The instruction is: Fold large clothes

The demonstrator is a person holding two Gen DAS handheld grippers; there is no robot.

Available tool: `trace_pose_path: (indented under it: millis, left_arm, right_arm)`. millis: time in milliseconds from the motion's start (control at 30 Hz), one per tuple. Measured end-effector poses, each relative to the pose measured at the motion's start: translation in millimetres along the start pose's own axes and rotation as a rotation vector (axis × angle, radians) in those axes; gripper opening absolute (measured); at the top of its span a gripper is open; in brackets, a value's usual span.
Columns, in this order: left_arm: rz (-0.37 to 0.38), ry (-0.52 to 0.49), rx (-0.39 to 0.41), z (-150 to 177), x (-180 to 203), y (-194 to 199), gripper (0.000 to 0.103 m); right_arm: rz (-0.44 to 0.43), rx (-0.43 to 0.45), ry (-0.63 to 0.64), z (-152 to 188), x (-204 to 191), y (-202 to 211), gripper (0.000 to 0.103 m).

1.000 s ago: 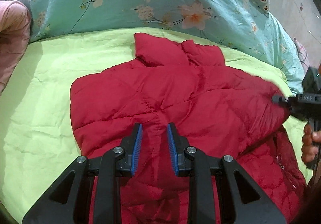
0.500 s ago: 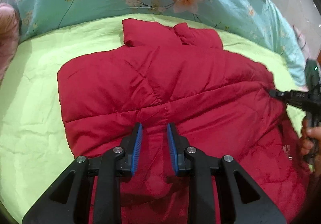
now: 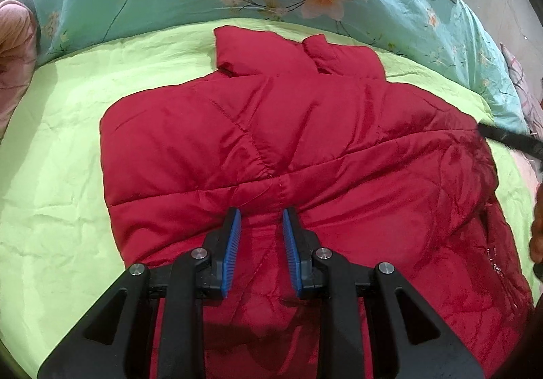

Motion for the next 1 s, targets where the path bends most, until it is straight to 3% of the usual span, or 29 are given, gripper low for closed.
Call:
trace_pose_path:
  millis: [200,367,833,1000]
  left_arm:
    - [0.003,0.001,0.008,4,-5,-4,0.024]
    - [0.025,0.019,0.018,9,-10,-8,0.024]
    - [0.033,0.013,0.000,7,-12,-8,0.024]
    - [0.000,0.026,0.002,14,-14,20,0.026]
  right_arm:
    - [0.060,-0.123,-0.053,17,24,-57,0.026]
    - [0.045,-0.116,-0.066,25,31,-75,0.026]
    - [0.005,-0.145,-0.084,25,38,-80,0.026]
    - [-0.034,-0.120,-0.161,25,44,-48,0.029]
Point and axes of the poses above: each gripper's, at about its wrist camera, not at the fingertips, and y roughly against the way its jaws point, x to its right, z to its underside, the point moved 1 cm from there along -y, roughly the way its jaws point, and after that the axes turned 11 degrees about -y, right-handed, at the moved point
